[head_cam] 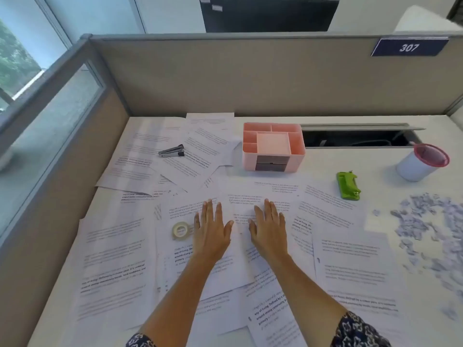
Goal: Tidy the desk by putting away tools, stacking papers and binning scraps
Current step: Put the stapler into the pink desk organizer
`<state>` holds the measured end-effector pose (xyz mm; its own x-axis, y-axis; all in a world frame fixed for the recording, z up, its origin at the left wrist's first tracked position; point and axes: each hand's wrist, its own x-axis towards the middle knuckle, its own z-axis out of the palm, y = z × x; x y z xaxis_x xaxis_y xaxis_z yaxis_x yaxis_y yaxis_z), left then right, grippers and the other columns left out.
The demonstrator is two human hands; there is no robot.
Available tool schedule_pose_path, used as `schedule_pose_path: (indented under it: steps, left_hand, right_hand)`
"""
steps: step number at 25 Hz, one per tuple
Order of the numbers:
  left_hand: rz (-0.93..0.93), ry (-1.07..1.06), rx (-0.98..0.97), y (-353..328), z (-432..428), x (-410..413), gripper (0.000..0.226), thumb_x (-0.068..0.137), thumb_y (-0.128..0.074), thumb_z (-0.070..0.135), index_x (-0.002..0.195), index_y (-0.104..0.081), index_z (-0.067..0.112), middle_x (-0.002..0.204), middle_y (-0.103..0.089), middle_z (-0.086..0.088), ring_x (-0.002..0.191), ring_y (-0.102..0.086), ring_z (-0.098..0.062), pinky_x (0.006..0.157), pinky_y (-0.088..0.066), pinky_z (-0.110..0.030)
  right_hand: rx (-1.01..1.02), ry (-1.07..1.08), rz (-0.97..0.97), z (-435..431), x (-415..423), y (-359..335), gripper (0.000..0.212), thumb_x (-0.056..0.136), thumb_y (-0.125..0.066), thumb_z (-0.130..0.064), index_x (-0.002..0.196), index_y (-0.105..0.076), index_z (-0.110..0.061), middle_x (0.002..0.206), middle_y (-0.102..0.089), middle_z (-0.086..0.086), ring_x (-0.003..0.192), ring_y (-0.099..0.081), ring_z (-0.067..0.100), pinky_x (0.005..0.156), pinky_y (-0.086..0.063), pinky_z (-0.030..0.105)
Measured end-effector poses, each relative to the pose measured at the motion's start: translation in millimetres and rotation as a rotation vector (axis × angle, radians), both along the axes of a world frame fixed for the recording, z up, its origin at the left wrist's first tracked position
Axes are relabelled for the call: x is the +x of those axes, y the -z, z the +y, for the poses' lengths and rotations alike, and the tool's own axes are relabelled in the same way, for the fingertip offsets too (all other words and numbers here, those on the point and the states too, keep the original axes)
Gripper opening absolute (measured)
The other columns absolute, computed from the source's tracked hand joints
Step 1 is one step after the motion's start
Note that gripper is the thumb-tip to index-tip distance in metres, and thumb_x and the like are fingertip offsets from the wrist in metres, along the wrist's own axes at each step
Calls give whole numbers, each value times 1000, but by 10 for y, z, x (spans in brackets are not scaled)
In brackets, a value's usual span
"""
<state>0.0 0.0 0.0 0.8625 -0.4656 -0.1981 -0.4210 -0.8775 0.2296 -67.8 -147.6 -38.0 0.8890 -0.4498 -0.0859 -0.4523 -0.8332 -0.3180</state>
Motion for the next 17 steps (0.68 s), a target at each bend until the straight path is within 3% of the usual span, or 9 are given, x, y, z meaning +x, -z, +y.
schedule_pose_path:
  steps: [6,10,17]
  left_hand:
    - [-19,3,-61,182,0,307,63,102,-22,46,154,-10,14,162,-1,-11,150,3,-25,121,-3,-45]
    - [-47,4,-86,251,0,522,61,102,-25,45,153,-16,14,162,-8,-12,150,-3,-25,120,-5,-45]
    - [-177,-21,-196,259,88,1159,49,101,-41,31,144,-39,10,153,-33,-17,141,-30,-32,117,-21,-51]
  right_hand:
    - [-141,36,1,-89,147,199,60,98,-18,-48,143,-44,-19,158,-27,12,147,-23,31,117,-10,53]
    - [-131,63,-15,-108,149,272,60,98,-19,-50,147,-38,-21,160,-20,13,148,-17,31,118,-9,56]
    - [-129,81,-17,-110,124,315,56,98,-25,-49,147,-37,-23,160,-22,11,148,-18,29,118,-15,56]
